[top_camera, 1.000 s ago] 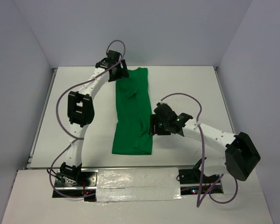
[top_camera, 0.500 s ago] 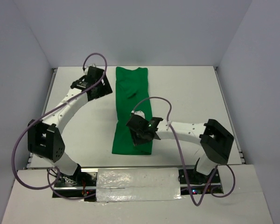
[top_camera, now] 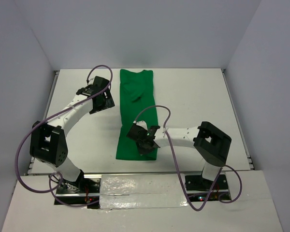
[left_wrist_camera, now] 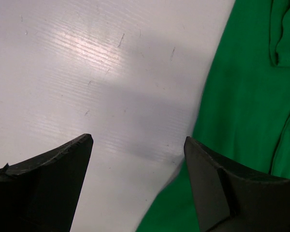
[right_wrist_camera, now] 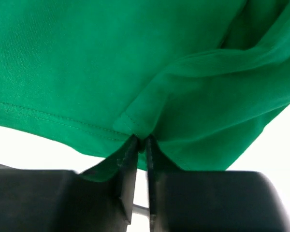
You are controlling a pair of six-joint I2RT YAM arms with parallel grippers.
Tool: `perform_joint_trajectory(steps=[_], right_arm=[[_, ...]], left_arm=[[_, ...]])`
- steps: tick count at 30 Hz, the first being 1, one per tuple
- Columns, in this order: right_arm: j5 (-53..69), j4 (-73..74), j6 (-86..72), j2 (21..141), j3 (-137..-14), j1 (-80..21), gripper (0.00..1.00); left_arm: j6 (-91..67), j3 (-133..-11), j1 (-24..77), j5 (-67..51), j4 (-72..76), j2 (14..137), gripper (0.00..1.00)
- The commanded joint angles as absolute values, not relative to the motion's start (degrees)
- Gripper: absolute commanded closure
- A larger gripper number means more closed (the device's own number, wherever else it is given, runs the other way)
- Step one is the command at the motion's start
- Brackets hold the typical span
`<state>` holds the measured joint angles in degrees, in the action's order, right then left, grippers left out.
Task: Fold and stack the t-shirts
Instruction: Rotate the tshirt 90 degrees
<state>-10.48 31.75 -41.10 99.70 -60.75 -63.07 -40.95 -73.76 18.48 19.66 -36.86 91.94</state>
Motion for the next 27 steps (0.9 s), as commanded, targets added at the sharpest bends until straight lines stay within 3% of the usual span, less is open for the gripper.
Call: perform_joint_trajectory(steps=[1,2,4,13,18,21,22,25,27], right_arm=[[-13.18,30.94,-42.10,99.67,-62.31,-63.54,0.87],[-13.44,31.37,-42.10,99.32,-62.31,-63.72,0.94],[-13.97,32.08,-41.92,97.31,-62.23,-64.33,1.00],[-14.06,35.77,-38.85,91.94,-60.30,-71.45,1.00],[-13.54,36.38,-38.67,92.72,-58.10,-72.77,0.94],[-14.67,38.05,-39.11,93.78,-58.27,-72.77,0.66],[-15.11,38.49,-39.37,93.43,-58.36,-72.77,0.49],[-16.87,40.60,-40.69,88.88,-58.71,-72.08,0.22],[-16.27,41.22,-41.92,86.06,-58.19,-71.11,0.20]], left_arm=[[-41.75,-75.23,18.72,20.65,-36.30,90.70,0.10],[-41.75,-75.15,18.63,20.57,-36.30,90.70,0.10],[-41.66,-74.80,18.63,20.30,-36.30,90.88,0.10],[-41.22,-75.50,18.72,20.22,-37.18,92.98,0.10],[-41.57,-76.11,18.72,19.25,-37.70,94.57,0.10],[-42.10,-76.73,18.72,16.97,-39.37,95.01,0.07],[-42.45,-76.38,18.72,16.01,-39.90,94.84,0.04],[-43.59,-72.71,18.72,10.21,-39.82,93.00,0.02],[-44.47,-69.98,18.72,6.43,-38.59,90.63,0.01]])
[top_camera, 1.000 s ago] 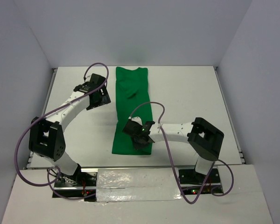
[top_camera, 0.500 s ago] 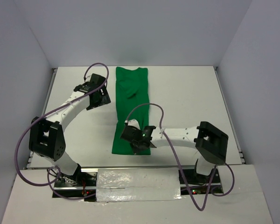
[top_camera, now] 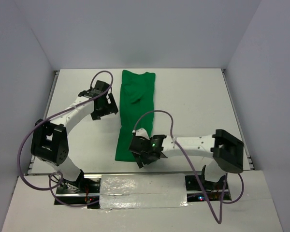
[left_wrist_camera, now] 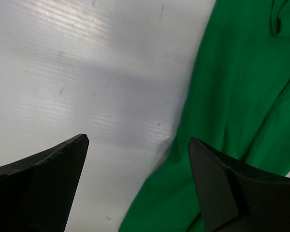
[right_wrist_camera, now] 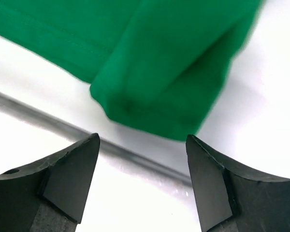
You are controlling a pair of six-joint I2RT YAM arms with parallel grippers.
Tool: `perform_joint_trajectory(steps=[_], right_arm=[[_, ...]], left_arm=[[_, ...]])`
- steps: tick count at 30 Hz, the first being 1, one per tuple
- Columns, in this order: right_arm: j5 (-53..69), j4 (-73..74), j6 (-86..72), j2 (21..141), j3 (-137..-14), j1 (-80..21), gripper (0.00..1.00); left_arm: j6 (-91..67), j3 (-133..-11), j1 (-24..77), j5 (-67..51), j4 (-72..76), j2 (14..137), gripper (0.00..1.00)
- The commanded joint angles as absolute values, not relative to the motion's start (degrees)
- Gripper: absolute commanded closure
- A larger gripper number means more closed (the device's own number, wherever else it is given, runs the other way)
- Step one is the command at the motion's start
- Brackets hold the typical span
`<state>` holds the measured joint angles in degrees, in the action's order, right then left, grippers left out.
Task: Fold and stack the t-shirts
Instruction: Rotate the tshirt 90 degrees
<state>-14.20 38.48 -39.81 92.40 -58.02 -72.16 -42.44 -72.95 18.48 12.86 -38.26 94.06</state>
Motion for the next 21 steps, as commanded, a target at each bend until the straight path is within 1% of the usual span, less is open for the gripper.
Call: perform_joint_trajectory(steps=[1,3,4,5,6,7,8,9,10,12,13,14,15,16,17,18,19,20,21], right_arm=[[-15.74,40.79,-42.18,82.56,-57.49,-70.49,0.20],[-14.51,39.56,-43.59,78.59,-55.30,-67.08,0.22],[-12.07,37.72,-44.38,74.66,-53.28,-63.06,0.27],[-10.39,37.71,-44.56,72.53,-51.96,-60.49,0.29],[-8.20,34.31,-44.47,70.86,-50.73,-57.42,0.33],[-3.74,32.45,-44.65,67.97,-49.32,-54.35,0.41],[-1.34,30.52,-44.30,67.07,-47.31,-47.88,0.48],[0.60,26.76,-43.95,66.97,-47.02,-45.03,0.56],[3.14,25.41,-42.73,68.71,-47.28,-42.82,0.58],[2.73,24.17,-40.97,72.58,-51.31,-39.31,0.60],[2.72,24.08,-39.13,77.99,-53.16,-38.33,0.61],[3.33,24.26,-38.42,80.83,-57.26,-37.62,0.61],[3.86,24.26,-37.71,83.38,-58.87,-36.05,0.61],[4.30,24.00,-37.44,87.67,-61.32,-35.43,0.61],[5.96,23.65,-37.35,89.37,-62.22,-34.90,0.61],[6.76,23.03,-37.88,91.30,-62.75,-33.59,0.61],[7.38,22.59,-38.23,91.49,-62.93,-33.31,0.61],[7.99,22.15,-38.41,91.41,-62.23,-33.14,0.60],[8.08,21.97,-38.50,90.19,-61.44,-33.05,0.58]], left_arm=[[-44.91,-67.09,18.72,5.28,-38.15,89.83,0.01],[-45.87,-63.83,18.72,1.69,-36.05,86.94,0.02],[-46.66,-60.94,18.81,0.89,-34.99,85.18,0.03],[-46.67,-59.60,18.81,0.88,-34.98,85.17,0.03],[-47.10,-58.55,18.81,0.36,-33.24,83.69,0.03],[-47.28,-57.40,18.90,-0.69,-32.27,83.41,0.04],[-47.46,-57.65,19.07,-1.05,-31.65,83.32,0.05],[-47.46,-58.61,19.33,-0.71,-31.38,84.10,0.06],[-47.37,-61.58,19.68,-0.36,-31.29,84.98,0.06],[-47.02,-67.63,20.48,-0.26,-31.03,88.92,0.06],[-46.93,-69.94,20.57,-0.26,-30.68,90.69,0.06],[-46.50,-72.31,20.57,1.13,-30.33,94.79,0.06],[-46.23,-78.16,20.57,1.23,-30.32,97.36,0.06],[-45.88,-81.44,20.57,1.58,-30.67,99.82,0.06],[-44.92,-84.69,20.48,1.23,-31.02,102.63,0.07],[-44.65,-92.56,20.39,1.23,-32.16,108.49,0.07],[-44.47,-96.73,20.48,1.58,-34.43,111.42,0.07],[-44.04,-100.42,20.57,1.32,-35.50,117.01,0.07],[-43.95,-107.25,20.57,1.23,-36.38,119.68,0.07]])
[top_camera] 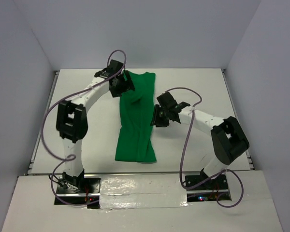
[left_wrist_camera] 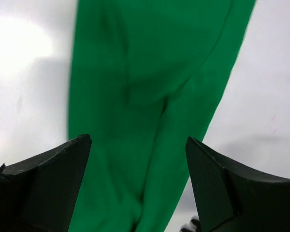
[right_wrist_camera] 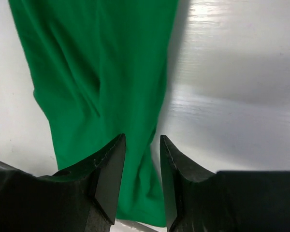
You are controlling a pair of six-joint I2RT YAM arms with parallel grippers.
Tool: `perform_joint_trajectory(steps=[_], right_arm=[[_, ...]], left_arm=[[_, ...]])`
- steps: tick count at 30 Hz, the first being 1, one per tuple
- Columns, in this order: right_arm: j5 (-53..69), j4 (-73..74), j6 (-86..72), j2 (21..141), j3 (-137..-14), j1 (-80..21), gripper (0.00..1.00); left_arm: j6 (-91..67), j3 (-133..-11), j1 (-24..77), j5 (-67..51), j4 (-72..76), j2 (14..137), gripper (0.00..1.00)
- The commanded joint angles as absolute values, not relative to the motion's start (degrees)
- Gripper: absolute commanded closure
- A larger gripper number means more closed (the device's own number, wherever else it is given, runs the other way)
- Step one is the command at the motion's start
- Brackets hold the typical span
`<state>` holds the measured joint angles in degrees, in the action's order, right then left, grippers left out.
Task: Fold and stack the t-shirts
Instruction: Rotate the tshirt 90 degrees
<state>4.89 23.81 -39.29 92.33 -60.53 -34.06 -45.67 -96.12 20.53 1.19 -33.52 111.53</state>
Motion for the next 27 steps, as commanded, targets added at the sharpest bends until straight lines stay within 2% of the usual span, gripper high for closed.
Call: perform_joint_trajectory(steps=[1,6,9,16,19,20,23,27], right_arm=[[8.35,21.89,-38.67,89.13,-60.30,-33.13,0.57],[11.42,20.22,-38.32,83.59,-47.83,-35.15,0.51],[12.39,19.69,-39.11,81.74,-42.64,-40.07,0.44],[13.80,13.81,-43.94,84.37,-35.51,-45.35,0.43],[13.36,11.78,-44.65,85.69,-35.16,-45.70,0.53],[11.88,11.86,-45.26,85.78,-35.16,-45.62,0.67],[7.58,14.23,-46.49,84.21,-34.98,-45.53,1.00],[3.35,15.90,-50.17,78.85,-31.83,-45.44,1.00]], left_arm=[[-43.68,-110.19,20.65,1.06,-36.82,121.80,0.07],[-43.33,-125.64,20.48,0.97,-37.62,135.42,0.08],[-42.71,-131.29,20.48,0.53,-37.01,140.79,0.09],[-44.03,-133.15,17.94,-2.02,-33.48,146.95,0.10],[-44.21,-133.42,16.97,-2.46,-33.66,148.97,0.11],[-44.21,-133.24,16.35,-2.72,-33.75,149.50,0.11],[-43.95,-133.24,15.56,-2.99,-33.31,150.20,0.11],[-43.59,-134.99,15.29,-3.69,-33.05,151.96,0.12]])
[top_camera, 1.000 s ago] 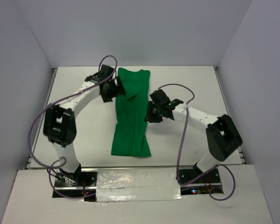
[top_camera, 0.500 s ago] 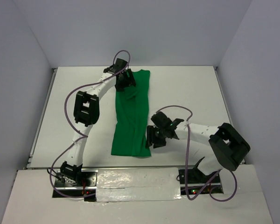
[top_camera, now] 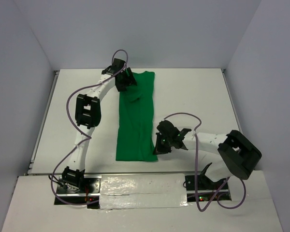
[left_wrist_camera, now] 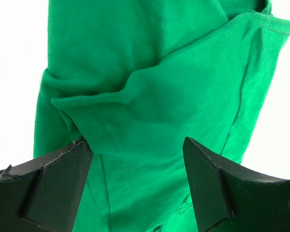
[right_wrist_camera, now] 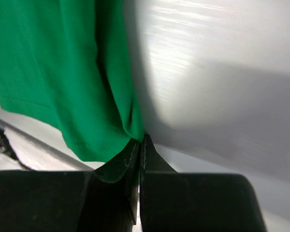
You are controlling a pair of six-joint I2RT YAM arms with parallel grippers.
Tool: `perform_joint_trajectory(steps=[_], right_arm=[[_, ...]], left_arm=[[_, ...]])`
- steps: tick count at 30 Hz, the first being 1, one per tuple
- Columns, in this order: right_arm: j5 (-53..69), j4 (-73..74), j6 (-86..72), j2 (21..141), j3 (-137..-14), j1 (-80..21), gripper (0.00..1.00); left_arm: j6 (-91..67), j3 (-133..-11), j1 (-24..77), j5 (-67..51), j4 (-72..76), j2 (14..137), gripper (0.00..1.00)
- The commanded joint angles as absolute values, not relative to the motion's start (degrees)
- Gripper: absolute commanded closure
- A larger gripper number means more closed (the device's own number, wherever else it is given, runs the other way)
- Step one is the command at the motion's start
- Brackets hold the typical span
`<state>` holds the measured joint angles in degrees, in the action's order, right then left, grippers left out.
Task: Fold and stack the t-shirts
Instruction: Rotate the tshirt 90 degrees
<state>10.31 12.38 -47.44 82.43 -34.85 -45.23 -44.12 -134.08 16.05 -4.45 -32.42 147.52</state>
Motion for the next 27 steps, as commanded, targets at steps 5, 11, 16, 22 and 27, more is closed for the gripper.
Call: perform_joint_trajectory(steps=[5,11,16,22,27], right_arm=[[0.44,18.19,-54.04,74.01,-28.74,-45.00,1.00],[2.45,16.44,-54.32,76.37,-26.37,-44.48,1.00],[4.92,13.62,-54.58,74.54,-23.29,-43.16,0.87],[3.87,16.16,-52.39,73.39,-25.39,-42.98,0.58],[1.15,20.82,-50.01,71.11,-28.38,-42.80,0.58]], left_arm=[[-44.21,-135.88,15.21,-5.80,-32.35,153.63,0.13],[-44.03,-135.88,15.03,-6.42,-32.08,154.16,0.13],[-43.59,-135.61,14.33,-6.94,-32.08,153.90,0.13],[-42.02,-135.53,14.94,-9.14,-32.08,149.25,0.07],[-39.46,-130.10,15.73,-3.10,-33.92,135.57,0.01]])
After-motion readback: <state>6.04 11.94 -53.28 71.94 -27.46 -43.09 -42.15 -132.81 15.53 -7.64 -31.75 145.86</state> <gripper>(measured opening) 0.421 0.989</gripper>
